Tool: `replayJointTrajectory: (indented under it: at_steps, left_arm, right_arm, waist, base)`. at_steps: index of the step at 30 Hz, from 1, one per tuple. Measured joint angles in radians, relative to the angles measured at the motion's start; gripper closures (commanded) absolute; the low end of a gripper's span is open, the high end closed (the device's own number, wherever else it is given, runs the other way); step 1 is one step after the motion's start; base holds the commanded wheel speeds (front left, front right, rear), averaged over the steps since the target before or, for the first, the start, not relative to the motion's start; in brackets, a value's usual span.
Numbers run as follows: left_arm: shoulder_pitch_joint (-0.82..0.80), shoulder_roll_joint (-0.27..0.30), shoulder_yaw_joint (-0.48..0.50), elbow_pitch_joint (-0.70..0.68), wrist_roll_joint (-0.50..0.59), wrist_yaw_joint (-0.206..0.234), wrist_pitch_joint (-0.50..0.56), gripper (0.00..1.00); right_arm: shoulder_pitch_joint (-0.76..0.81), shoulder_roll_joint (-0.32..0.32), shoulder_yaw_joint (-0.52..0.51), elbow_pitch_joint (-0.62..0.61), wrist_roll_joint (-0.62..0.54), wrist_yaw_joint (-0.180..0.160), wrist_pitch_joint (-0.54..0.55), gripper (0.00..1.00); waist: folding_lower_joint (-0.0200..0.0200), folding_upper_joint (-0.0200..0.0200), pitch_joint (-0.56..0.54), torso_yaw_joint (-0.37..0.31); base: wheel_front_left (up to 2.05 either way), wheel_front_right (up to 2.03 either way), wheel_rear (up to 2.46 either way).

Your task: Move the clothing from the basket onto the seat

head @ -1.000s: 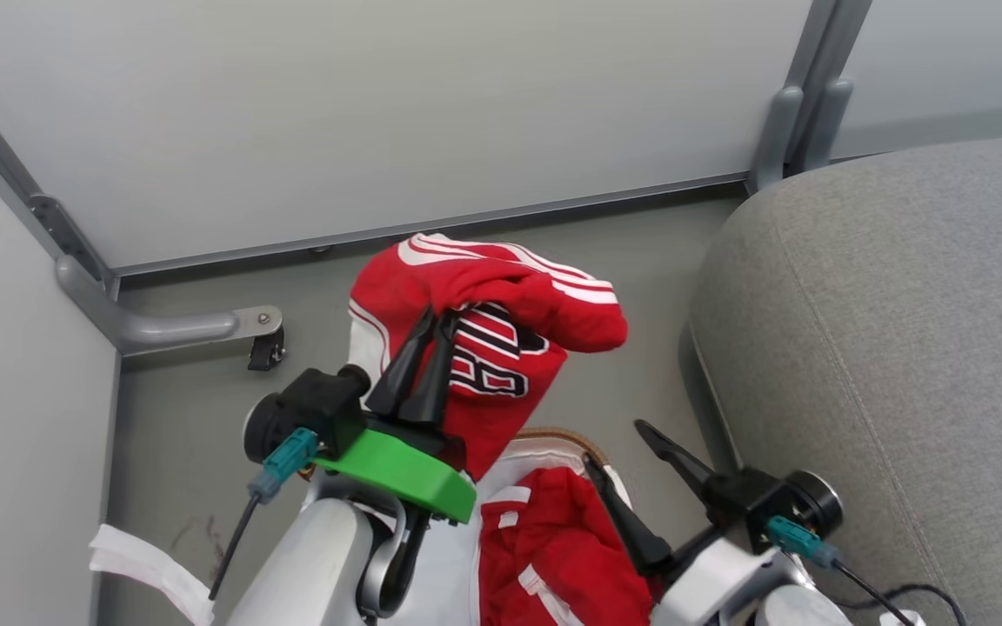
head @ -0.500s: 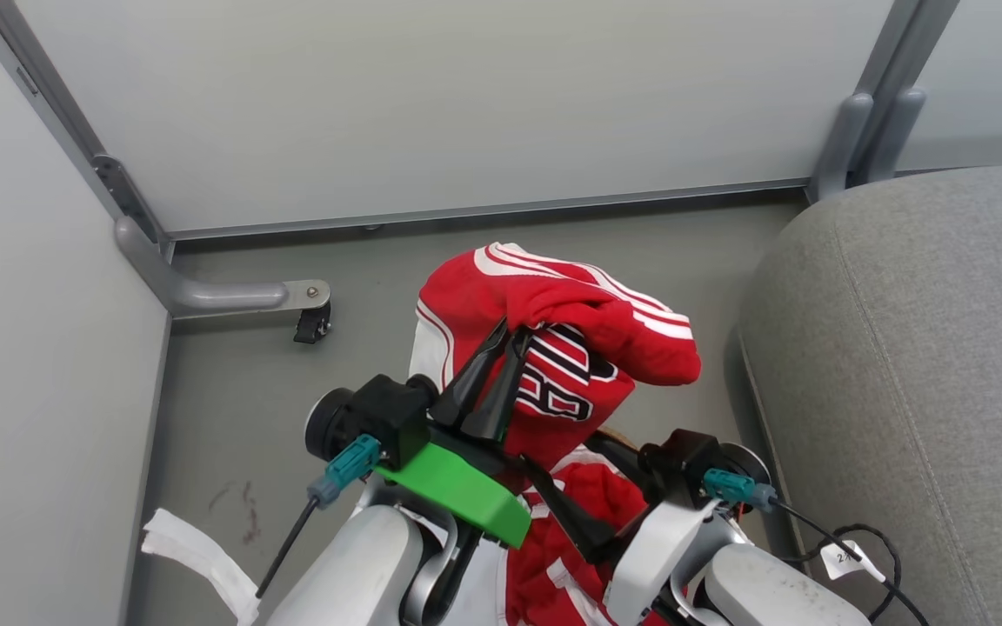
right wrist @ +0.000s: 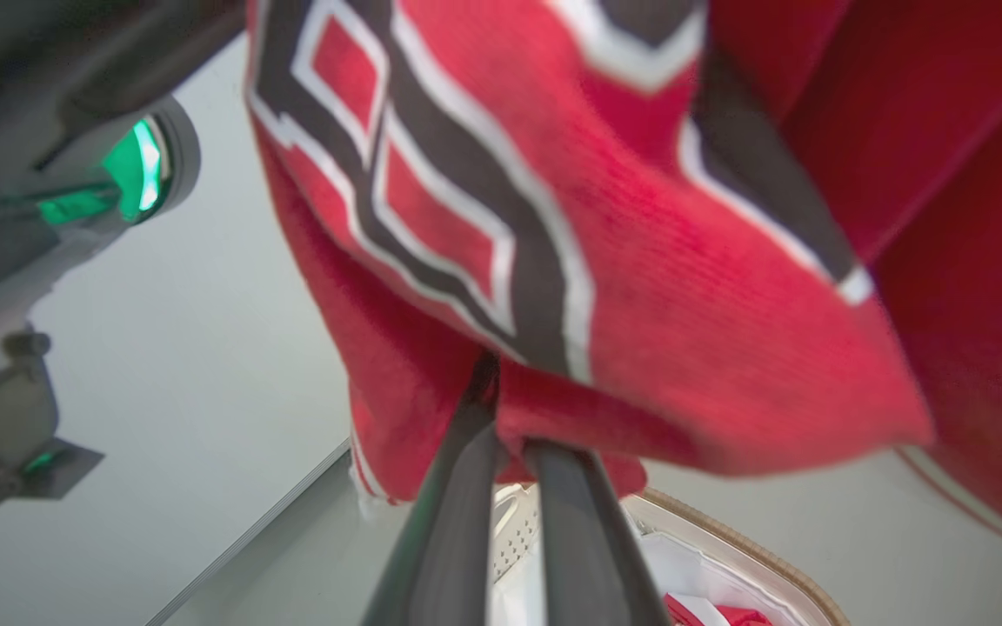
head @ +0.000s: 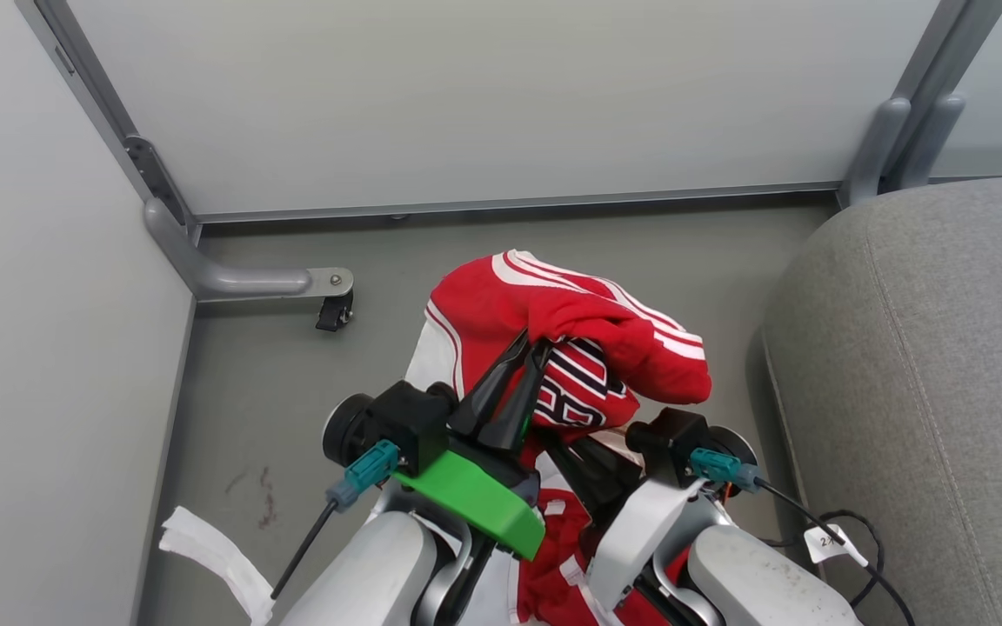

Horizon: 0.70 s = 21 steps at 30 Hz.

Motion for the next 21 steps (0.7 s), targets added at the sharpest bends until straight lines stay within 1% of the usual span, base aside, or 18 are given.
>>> replayJointTrajectory:
  at_steps: [6, 7, 8, 9, 14, 21]
  left_arm:
    - [-0.001, 0.000, 0.012, 0.010, 0.021, 0.010, 0.000, 1.00]
    - [-0.001, 0.000, 0.018, 0.010, 0.027, 0.012, 0.000, 0.92]
    - [-0.001, 0.000, 0.025, 0.009, 0.029, 0.014, 0.000, 0.65]
    - [-0.001, 0.000, 0.030, 0.009, 0.033, 0.015, 0.000, 0.00]
    - [0.012, 0.000, 0.086, 0.022, 0.080, 0.020, -0.002, 0.00]
    - [0.043, -0.001, 0.157, 0.040, 0.151, -0.002, -0.002, 0.00]
  right_arm:
    - [0.014, 0.002, -0.016, -0.013, -0.012, 0.000, 0.000, 1.00]
    - [0.016, 0.002, -0.020, -0.017, -0.013, 0.000, 0.000, 1.00]
    - [0.018, 0.002, -0.023, -0.022, -0.017, 0.000, 0.000, 1.00]
    - [0.019, 0.001, -0.025, -0.026, -0.020, 0.000, 0.000, 1.00]
    - [0.043, -0.001, -0.023, -0.068, -0.038, 0.000, 0.000, 1.00]
    - [0.100, -0.016, -0.048, -0.124, -0.047, 0.000, 0.000, 1.00]
  waist:
    - [0.0000, 0.0000, 0.001, -0.015]
    - [0.0000, 0.0000, 0.002, -0.019]
    - [0.0000, 0.0000, 0.003, -0.024]
    - [0.0000, 0.0000, 0.005, -0.028]
    - [0.0000, 0.0000, 0.007, -0.076]
    - [0.0000, 0.0000, 0.006, -0.185]
  base:
    - [0.00, 0.00, 0.00]
    - [0.00, 0.00, 0.00]
    - [0.00, 0.00, 0.00]
    - [0.00, 0.00, 0.00]
    - [0.00, 0.00, 0.00]
    - [0.00, 0.00, 0.00]
